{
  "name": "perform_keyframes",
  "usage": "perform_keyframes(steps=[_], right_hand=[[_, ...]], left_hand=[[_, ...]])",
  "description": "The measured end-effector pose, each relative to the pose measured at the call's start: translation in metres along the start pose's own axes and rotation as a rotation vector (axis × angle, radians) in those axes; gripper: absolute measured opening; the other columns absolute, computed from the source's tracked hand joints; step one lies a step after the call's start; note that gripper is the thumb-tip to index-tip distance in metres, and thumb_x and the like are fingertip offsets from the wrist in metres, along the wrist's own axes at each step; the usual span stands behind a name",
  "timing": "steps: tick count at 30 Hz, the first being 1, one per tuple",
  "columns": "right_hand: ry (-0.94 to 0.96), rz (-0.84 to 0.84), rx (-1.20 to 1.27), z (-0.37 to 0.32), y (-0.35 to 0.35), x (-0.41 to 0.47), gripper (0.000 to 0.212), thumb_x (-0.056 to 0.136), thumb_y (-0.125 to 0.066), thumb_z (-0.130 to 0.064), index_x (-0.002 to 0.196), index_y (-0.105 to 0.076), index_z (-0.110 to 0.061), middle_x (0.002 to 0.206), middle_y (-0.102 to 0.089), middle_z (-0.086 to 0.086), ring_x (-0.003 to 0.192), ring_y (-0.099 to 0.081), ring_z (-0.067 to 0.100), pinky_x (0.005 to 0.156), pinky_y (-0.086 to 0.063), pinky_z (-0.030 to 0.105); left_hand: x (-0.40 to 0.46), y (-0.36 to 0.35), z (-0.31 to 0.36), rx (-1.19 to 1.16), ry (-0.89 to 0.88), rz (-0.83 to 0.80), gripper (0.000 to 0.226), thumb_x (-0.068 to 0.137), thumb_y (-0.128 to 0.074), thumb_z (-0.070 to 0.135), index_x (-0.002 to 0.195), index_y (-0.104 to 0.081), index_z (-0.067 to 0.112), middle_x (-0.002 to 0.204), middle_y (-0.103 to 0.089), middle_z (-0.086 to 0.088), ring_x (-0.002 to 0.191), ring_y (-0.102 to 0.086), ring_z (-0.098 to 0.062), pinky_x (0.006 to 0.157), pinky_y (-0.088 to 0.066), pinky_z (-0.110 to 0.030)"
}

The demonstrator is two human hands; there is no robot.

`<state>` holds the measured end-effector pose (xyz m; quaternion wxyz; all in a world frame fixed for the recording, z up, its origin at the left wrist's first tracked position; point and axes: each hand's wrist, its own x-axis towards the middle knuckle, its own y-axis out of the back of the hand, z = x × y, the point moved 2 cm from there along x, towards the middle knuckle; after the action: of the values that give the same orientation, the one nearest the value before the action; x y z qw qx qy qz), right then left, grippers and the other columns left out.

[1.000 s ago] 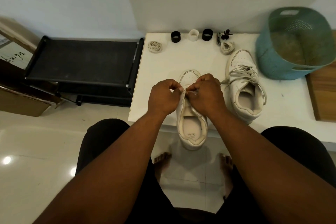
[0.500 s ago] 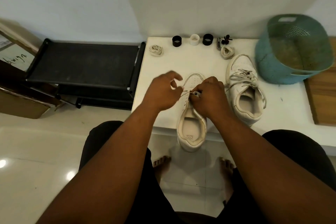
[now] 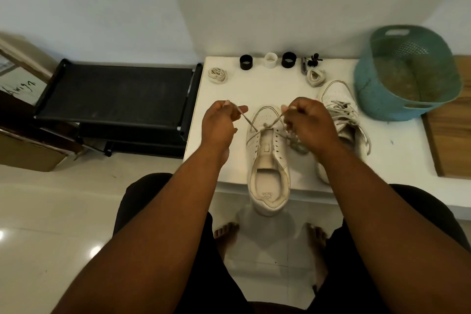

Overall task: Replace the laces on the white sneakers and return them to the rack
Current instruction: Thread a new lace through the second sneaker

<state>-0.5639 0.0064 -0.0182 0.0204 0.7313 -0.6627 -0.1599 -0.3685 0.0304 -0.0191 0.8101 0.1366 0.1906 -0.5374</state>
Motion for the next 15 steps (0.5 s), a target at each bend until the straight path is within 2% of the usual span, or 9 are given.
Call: perform_keyframes(steps=[1,3,5,7,8,10,12,13,15], right_hand=[[-0.055,0.049,0.136,-0.001,0.004,0.001,0.033,0.097,-0.063,-0.027,0.068,-0.053,-0.018,0.060,-0.051,0.004,0.049,-0.041,0.013,0.052,-0.035,0.030],[-0.119,0.223,0.243,0.001,0.009,0.004,0.033,0.093,-0.062,-0.035,0.063,-0.051,-0.025,0.055,-0.045,-0.004,0.051,-0.035,0.013,0.054,-0.030,0.033],[-0.143,0.391,0.236,0.003,0.012,0.005,0.029,0.084,-0.061,-0.041,0.060,-0.052,-0.028,0.055,-0.046,-0.007,0.054,-0.037,0.014,0.061,-0.033,0.038],[-0.074,0.436,0.115,0.004,0.009,0.004,0.029,0.084,-0.064,-0.043,0.065,-0.052,-0.025,0.060,-0.049,-0.003,0.059,-0.042,0.016,0.064,-0.038,0.042],[-0.018,0.381,0.008,0.005,0.006,0.003,0.029,0.086,-0.068,-0.044,0.072,-0.053,-0.023,0.064,-0.051,-0.002,0.060,-0.045,0.016,0.064,-0.042,0.040],[0.033,0.143,-0.243,0.005,-0.009,-0.003,0.034,0.082,-0.077,-0.050,0.094,-0.059,-0.024,0.075,-0.059,-0.006,0.067,-0.054,0.011,0.065,-0.044,0.031],[0.014,-0.074,-0.490,0.009,-0.025,-0.011,0.054,0.075,-0.080,-0.058,0.116,-0.059,-0.029,0.093,-0.063,-0.007,0.084,-0.059,0.011,0.070,-0.044,0.029],[0.006,-0.111,-0.561,0.012,-0.031,-0.011,0.058,0.075,-0.079,-0.059,0.121,-0.058,-0.030,0.100,-0.063,-0.006,0.092,-0.059,0.014,0.073,-0.043,0.029],[-0.023,-0.086,-0.573,0.017,-0.032,-0.009,0.053,0.077,-0.076,-0.054,0.121,-0.059,-0.031,0.105,-0.064,-0.004,0.099,-0.061,0.018,0.076,-0.043,0.029]], left_hand=[[0.001,0.000,0.001,-0.098,0.039,0.010,0.025,0.108,-0.042,0.022,0.088,-0.055,0.019,0.088,-0.078,0.001,0.099,-0.068,-0.016,0.085,-0.049,-0.036],[0.002,0.001,0.001,-0.324,0.120,0.027,0.023,0.108,-0.043,0.019,0.088,-0.055,0.016,0.071,-0.069,-0.003,0.090,-0.069,-0.024,0.087,-0.054,-0.038],[0.003,0.001,0.001,-0.501,0.158,0.011,0.022,0.106,-0.046,0.017,0.088,-0.057,0.013,0.067,-0.060,-0.004,0.081,-0.066,-0.027,0.088,-0.058,-0.043],[0.002,0.000,0.002,-0.585,0.146,-0.047,0.023,0.107,-0.047,0.017,0.086,-0.058,0.013,0.067,-0.057,-0.004,0.071,-0.061,-0.023,0.093,-0.056,-0.046],[0.001,-0.001,0.002,-0.593,0.129,-0.087,0.025,0.107,-0.047,0.017,0.085,-0.057,0.013,0.067,-0.055,-0.004,0.068,-0.058,-0.021,0.094,-0.054,-0.045],[-0.003,-0.005,0.006,-0.587,0.082,-0.170,0.026,0.108,-0.045,0.015,0.084,-0.056,0.012,0.067,-0.051,-0.004,0.068,-0.052,-0.019,0.090,-0.052,-0.042],[-0.008,-0.010,0.012,-0.609,0.020,-0.238,0.028,0.108,-0.042,0.015,0.084,-0.055,0.012,0.068,-0.049,-0.005,0.070,-0.050,-0.018,0.088,-0.051,-0.038],[-0.010,-0.010,0.017,-0.632,-0.015,-0.268,0.028,0.108,-0.040,0.016,0.084,-0.054,0.013,0.068,-0.049,-0.004,0.070,-0.051,-0.018,0.090,-0.051,-0.039],[-0.015,-0.007,0.031,-0.689,-0.098,-0.311,0.027,0.108,-0.039,0.020,0.085,-0.052,0.015,0.067,-0.049,-0.002,0.068,-0.053,-0.018,0.088,-0.052,-0.040]])
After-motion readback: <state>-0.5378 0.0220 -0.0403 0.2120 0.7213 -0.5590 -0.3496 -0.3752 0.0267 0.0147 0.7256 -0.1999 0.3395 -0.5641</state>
